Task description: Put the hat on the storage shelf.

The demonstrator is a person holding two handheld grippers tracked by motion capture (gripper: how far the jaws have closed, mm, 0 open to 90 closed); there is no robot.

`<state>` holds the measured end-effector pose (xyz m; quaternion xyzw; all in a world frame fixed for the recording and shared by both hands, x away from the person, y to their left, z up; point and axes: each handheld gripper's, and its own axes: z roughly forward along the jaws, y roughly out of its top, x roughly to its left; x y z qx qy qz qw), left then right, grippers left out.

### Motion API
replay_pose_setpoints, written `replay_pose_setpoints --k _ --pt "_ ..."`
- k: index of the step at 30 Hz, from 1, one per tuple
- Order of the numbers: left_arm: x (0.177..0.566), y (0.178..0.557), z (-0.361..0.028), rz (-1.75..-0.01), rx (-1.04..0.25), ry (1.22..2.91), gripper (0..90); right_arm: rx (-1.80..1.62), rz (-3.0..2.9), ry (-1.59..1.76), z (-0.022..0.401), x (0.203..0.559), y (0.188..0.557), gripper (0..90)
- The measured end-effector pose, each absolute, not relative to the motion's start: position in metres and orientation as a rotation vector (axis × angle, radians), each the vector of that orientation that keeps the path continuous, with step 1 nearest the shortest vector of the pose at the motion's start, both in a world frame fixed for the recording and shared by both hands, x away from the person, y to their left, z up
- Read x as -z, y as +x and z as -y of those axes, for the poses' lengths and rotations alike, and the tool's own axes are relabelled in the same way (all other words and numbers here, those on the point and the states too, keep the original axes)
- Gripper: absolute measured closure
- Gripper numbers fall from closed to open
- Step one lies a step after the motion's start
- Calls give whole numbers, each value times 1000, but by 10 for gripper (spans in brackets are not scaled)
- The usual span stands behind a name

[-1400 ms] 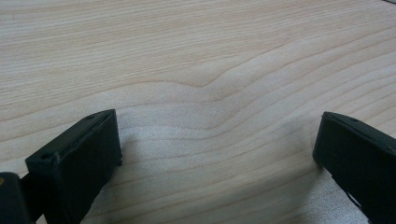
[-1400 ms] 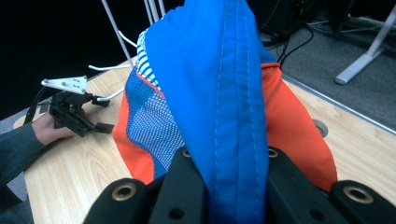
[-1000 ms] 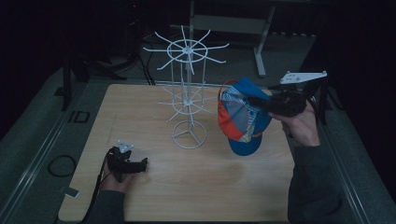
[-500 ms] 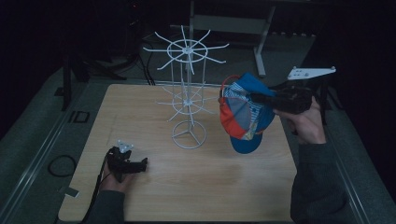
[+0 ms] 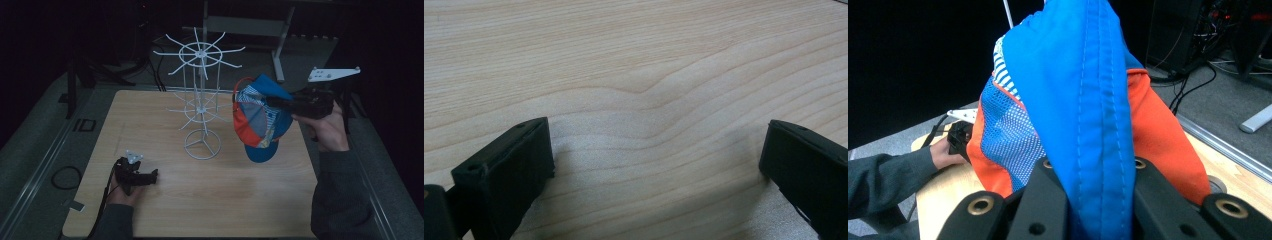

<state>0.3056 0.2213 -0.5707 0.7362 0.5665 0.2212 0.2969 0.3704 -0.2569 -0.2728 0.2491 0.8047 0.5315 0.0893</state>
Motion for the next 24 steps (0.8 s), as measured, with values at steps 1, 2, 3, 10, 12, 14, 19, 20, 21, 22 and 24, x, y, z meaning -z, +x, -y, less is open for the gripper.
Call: replay_pose_setpoints --k 1,2,3,10,12,14,19,20,21,22,24 --pt "571 306 -221 -1506 -588 1957 9 -1580 -2394 739 257 272 370 875" --pt "571 306 -221 -1506 -588 1957 9 -1580 -2394 737 256 271 370 874" --pt "571 306 -221 -1506 -588 1957 9 -1581 -2393 734 256 271 370 874" --pt "571 306 -221 -1506 -588 1957 9 -1599 -2378 726 257 266 370 874" --pt "571 306 -221 -1506 -588 1957 9 -1599 -2375 724 258 264 370 874" --pt "571 306 -221 -1506 -588 1957 9 -1602 -2372 725 258 264 369 874" --pt "571 306 -221 -1506 -588 1957 9 -1607 -2360 716 259 257 367 874" --pt "571 306 -221 -1506 -588 1957 9 -1609 -2357 711 260 256 367 874" --pt "571 306 -221 -1506 -588 1957 9 -1611 -2353 708 260 254 366 874" --pt "571 306 -221 -1506 -588 1957 9 -1613 -2352 707 260 253 366 874" --pt "571 306 -221 -1506 -588 1957 9 -1614 -2348 703 260 251 366 874"
